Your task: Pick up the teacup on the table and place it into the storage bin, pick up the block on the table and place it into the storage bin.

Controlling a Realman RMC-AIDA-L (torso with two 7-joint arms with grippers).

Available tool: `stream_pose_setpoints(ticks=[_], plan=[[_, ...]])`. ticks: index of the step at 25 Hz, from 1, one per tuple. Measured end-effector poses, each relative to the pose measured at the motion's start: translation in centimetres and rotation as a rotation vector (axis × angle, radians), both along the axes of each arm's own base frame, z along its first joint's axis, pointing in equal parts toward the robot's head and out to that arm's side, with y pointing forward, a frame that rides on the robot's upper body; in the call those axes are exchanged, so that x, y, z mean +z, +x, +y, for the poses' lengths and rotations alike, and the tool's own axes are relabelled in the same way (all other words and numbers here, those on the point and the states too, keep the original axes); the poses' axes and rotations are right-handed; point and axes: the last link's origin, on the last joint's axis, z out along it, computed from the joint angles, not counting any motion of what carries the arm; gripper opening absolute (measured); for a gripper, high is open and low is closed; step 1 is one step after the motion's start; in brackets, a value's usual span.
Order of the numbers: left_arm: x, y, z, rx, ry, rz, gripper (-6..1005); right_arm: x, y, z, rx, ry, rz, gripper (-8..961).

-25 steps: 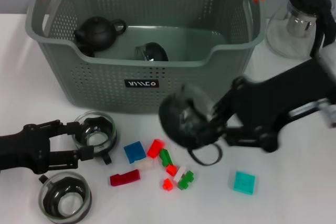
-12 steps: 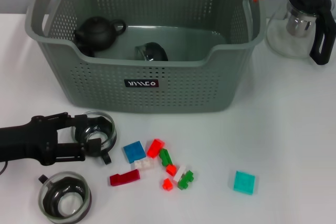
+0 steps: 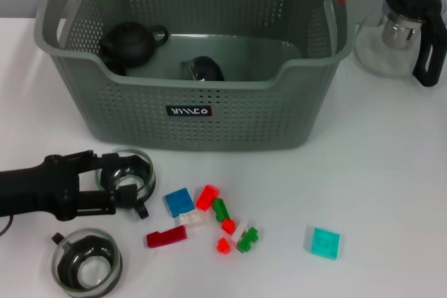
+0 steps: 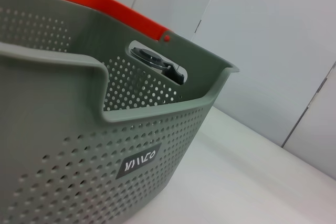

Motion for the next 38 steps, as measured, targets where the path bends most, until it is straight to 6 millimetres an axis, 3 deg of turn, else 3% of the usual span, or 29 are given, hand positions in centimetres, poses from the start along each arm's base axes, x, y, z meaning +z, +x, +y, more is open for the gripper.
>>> stream_pose_setpoints(ticks=[4,7,8,17,22,38], plan=[[-0.1,0.0,-0.1,0.004,-0.002,-0.004,880,-2.9,-1.7,1.0,-0.057,0.023,-0.251,53],[-0.2,-0.1,-0.2,0.010,0.000,-0.005,880,-5.2,-1.8,1.6,-0.095,0.041,-0.404,53],[-0.2,-0.1,-0.2,0.012,0.000,-0.006,880,-6.8,-1.6,1.9,-0.108,0.032,-0.466,53],[-0.4,-0.3,-0.1,0.019,0.005,0.002,879,-11.3,1.3,2.4,-0.122,0.033,-0.610,69],[-0.5,-0.2,-0.1,0.021,0.004,0.001,879,-12.2,2.3,2.2,-0.134,0.019,-0.637,81],[-0.4,-0.2,0.1,0.016,0.006,0.004,877,-12.6,3.9,1.5,-0.158,-0.041,-0.693,120]])
